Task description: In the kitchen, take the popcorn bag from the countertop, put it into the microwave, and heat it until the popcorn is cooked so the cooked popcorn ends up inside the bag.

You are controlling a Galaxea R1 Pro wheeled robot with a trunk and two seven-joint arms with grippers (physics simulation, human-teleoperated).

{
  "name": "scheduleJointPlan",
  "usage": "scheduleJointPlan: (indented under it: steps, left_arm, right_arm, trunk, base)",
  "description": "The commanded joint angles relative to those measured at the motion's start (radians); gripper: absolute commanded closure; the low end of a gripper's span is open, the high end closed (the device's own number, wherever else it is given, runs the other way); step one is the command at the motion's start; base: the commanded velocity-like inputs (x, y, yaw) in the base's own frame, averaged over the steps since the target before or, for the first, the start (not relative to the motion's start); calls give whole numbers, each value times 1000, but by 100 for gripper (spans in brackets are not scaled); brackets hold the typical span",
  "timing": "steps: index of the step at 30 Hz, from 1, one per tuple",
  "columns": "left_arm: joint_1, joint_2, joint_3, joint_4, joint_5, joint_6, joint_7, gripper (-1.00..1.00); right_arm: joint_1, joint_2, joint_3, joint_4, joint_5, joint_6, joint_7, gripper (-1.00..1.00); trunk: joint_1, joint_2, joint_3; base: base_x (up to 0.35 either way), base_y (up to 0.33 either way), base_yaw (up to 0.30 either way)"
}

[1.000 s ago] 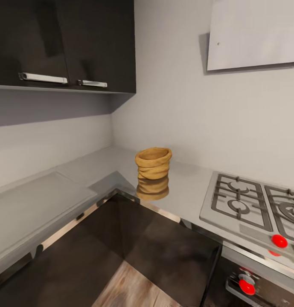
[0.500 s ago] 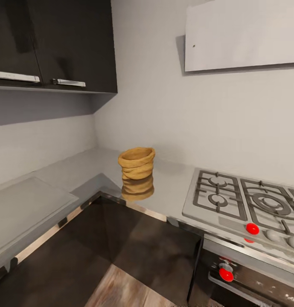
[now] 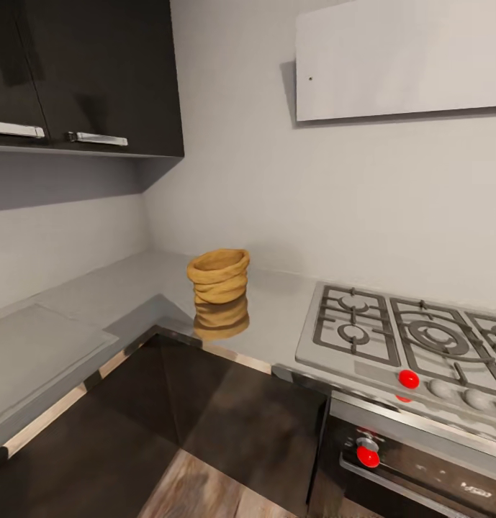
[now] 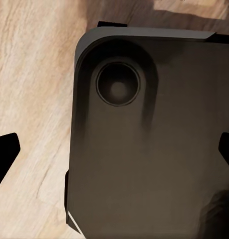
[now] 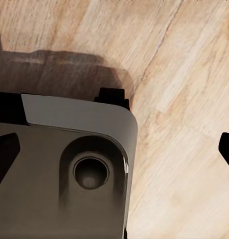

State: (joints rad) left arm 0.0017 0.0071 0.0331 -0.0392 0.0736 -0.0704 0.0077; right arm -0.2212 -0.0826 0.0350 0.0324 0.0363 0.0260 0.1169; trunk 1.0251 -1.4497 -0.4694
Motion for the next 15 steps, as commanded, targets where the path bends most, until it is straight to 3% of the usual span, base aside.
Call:
scheduleJointPlan:
  steps: [1, 8, 15]
  left_arm:
    - [0, 0, 3, -1, 8, -2, 0, -100]
    - [0, -1, 3, -1, 7, -2, 0, -100]
    - [0, -1, 4, -1, 7, -2, 0, -100]
  right_arm:
    - [-1, 0, 3, 1, 4, 1, 3, -100]
    - [-1, 0, 3, 1, 4, 2, 3, -100]
    - [-1, 0, 3, 1, 4, 2, 3, -100]
  trunk:
    - [0, -1, -1]
    - [0, -1, -1]
    - [0, -1, -1]
  base:
    - [0, 0, 0]
    - [-59, 44, 0]
    - [-164, 242, 0]
